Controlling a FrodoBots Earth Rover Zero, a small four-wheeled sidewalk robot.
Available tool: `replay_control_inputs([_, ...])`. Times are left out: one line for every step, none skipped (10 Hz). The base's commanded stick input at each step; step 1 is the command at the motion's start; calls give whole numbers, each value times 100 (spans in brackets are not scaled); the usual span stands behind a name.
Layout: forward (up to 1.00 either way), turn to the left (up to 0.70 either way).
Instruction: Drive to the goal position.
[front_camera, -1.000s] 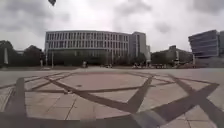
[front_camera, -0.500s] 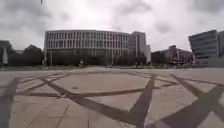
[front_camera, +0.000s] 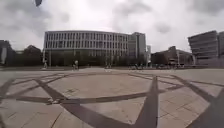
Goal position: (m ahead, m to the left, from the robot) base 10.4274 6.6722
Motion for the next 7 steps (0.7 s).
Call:
replay_control_inputs([60, 0])
replay_control_inputs([60, 0])
replay_control_inputs([60, 0])
replay_control_inputs([60, 0])
replay_control_inputs([60, 0])
replay_control_inputs([60, 0])
replay_control_inputs([60, 0])
